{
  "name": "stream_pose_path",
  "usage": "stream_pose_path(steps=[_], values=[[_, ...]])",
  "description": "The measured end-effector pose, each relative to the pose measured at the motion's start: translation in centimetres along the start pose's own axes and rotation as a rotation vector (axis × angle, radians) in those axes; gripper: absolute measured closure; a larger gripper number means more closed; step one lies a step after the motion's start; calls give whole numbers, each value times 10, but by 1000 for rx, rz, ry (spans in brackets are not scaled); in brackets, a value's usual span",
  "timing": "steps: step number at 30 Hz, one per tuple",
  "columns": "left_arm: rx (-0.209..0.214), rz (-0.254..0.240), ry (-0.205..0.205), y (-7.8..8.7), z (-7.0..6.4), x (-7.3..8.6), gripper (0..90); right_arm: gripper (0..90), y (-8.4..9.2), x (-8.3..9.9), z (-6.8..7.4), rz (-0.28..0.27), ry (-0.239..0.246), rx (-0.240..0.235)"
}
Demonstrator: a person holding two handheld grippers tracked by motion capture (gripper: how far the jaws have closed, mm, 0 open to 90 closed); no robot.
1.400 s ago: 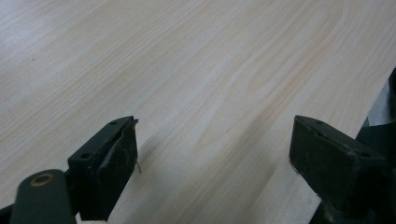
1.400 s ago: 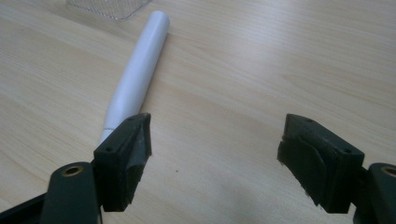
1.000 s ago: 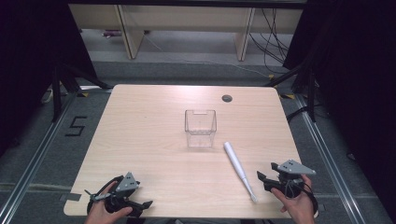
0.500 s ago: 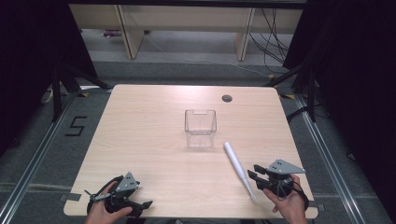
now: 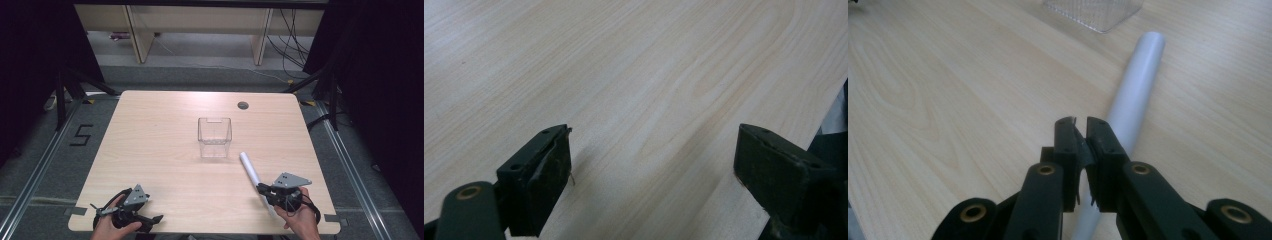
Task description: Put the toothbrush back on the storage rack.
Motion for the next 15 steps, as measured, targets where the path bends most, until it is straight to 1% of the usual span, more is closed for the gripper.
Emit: stream_pose_path(steps=[1, 2, 3, 5, 6, 10, 11, 12, 13, 14, 15], values=[[1, -2, 3, 0, 0, 0, 150, 853, -2, 0, -1, 2, 33, -10], [0, -1, 2, 0, 0, 0, 149, 859, -3, 1, -3, -3, 64, -2], [0, -3, 4, 0, 0, 0, 150, 864, -4, 2, -2, 17, 54, -10], [-1, -2, 3, 0, 0, 0, 150, 871, -6, 3, -1, 31, 60, -15], [-1, -1, 2, 0, 0, 0, 150, 874, -7, 5, 1, 43, 53, -20], [0, -1, 6, 0, 0, 1, 150, 882, -11, 8, 0, 71, 84, -25], [0, -1, 6, 0, 0, 1, 150, 882, -11, 8, 0, 71, 84, -25], [-1, -3, 3, 0, -1, 0, 150, 886, -13, 10, 0, 87, 98, -40], [-1, -3, 2, 0, -1, 0, 150, 887, -14, 10, -1, 85, 112, -48], [-1, -3, 4, 0, -1, 0, 150, 888, -14, 12, 2, 96, 90, -41], [-1, -2, 5, 0, 0, 0, 150, 888, -14, 12, 1, 97, 99, -43]])
Point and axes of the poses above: each handheld gripper's, and its own axes: y roughly backward along the jaws, x roughly out of its underside, z roughly to its left, the point moved 4 cm from there along -y, roughly forward along the jaws, and after that the axes turned 8 degrees about -z, right-handed, at the moved point
